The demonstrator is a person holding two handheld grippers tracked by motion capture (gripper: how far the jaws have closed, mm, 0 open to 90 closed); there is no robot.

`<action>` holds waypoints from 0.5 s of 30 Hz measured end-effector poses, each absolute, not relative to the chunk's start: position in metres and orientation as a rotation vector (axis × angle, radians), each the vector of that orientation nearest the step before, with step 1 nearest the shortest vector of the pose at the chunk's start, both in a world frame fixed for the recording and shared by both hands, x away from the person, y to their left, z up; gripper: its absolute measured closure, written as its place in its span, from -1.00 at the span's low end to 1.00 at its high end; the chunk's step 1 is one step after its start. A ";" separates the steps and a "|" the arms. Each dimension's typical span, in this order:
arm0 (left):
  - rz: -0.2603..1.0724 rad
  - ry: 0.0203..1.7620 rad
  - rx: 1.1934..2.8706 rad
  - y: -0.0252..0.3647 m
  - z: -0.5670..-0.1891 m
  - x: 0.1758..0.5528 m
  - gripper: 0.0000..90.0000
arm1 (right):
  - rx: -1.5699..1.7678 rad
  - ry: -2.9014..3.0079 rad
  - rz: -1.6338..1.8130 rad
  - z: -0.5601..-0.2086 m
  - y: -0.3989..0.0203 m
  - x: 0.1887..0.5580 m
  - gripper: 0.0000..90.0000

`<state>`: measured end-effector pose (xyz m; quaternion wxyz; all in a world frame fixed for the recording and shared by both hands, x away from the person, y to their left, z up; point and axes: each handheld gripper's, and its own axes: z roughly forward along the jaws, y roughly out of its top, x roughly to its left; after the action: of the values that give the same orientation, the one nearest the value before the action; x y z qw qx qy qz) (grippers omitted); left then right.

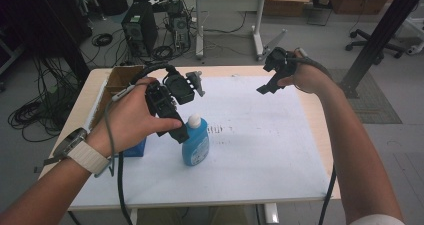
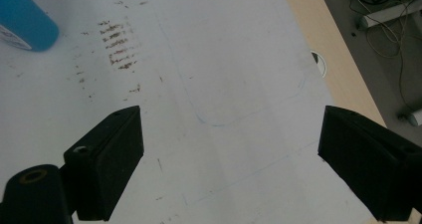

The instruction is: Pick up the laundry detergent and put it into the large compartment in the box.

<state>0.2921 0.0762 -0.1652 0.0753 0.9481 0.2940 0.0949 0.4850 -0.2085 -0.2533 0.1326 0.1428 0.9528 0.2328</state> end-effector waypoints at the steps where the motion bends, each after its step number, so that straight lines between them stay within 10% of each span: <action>1: 0.285 0.882 2.844 0.076 -0.165 0.292 -0.79 | 0.413 2.764 0.674 -0.253 -0.209 0.485 -0.76; 15: 0.251 1.092 2.754 0.078 -0.170 0.310 -0.79 | 0.418 2.761 0.676 -0.253 -0.208 0.485 -0.76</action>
<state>0.3100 0.0777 -0.1701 0.0843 0.9230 0.3660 0.0841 0.4848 -0.2078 -0.2530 0.1337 0.1440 0.9524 0.2330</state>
